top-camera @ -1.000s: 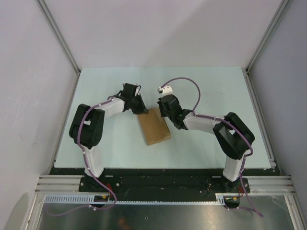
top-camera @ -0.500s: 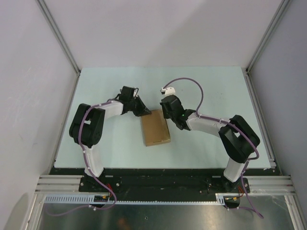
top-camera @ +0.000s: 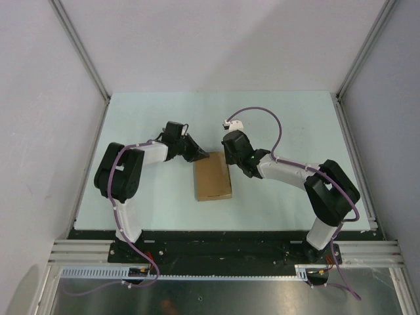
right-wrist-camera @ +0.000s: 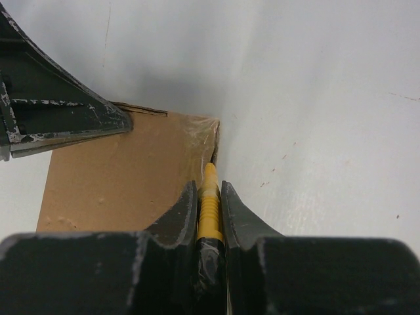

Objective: Unpack the express box

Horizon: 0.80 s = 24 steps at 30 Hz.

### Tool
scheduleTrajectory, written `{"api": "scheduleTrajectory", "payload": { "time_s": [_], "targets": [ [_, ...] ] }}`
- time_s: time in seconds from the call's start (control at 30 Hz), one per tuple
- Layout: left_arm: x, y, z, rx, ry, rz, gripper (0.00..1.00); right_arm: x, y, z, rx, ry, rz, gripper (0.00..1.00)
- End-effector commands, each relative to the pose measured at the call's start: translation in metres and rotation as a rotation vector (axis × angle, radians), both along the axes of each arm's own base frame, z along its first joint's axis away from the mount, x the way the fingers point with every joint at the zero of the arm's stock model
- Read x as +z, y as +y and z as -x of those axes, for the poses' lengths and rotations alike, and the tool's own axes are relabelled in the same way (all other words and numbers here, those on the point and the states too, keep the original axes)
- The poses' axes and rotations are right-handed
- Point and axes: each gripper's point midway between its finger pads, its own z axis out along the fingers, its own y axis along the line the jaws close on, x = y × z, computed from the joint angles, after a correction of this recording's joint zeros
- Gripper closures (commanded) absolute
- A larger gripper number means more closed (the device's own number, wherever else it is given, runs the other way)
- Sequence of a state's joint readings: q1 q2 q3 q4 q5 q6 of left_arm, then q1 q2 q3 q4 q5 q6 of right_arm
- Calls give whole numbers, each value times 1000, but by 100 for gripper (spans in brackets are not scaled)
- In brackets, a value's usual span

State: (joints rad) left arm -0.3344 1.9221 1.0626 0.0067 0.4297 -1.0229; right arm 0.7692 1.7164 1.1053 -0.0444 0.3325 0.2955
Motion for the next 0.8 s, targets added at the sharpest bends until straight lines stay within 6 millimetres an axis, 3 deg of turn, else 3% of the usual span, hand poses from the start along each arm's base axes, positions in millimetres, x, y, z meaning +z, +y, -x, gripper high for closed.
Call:
{"api": "scheduleTrajectory", "payload": {
  "time_s": [0.0,0.13,0.27,0.4,0.57,0.77],
  "targets": [
    [-63,16,65,-59,241,-169,88,11,11,12,26,26,-47,100],
    [-38,9,54,-117,129,-169,80,8,12,5,21,12,-35,100],
    [-5,4,47,-182,2,-155,63,11,13,-5,21,-12,-28,100],
    [29,4,43,-239,-128,-154,52,14,14,-14,20,-25,-27,100],
    [45,6,48,-260,-174,-151,44,14,16,-18,23,-32,-28,100],
    [52,17,55,-270,-187,-187,41,13,17,-17,26,-28,-24,100]
  ]
}}
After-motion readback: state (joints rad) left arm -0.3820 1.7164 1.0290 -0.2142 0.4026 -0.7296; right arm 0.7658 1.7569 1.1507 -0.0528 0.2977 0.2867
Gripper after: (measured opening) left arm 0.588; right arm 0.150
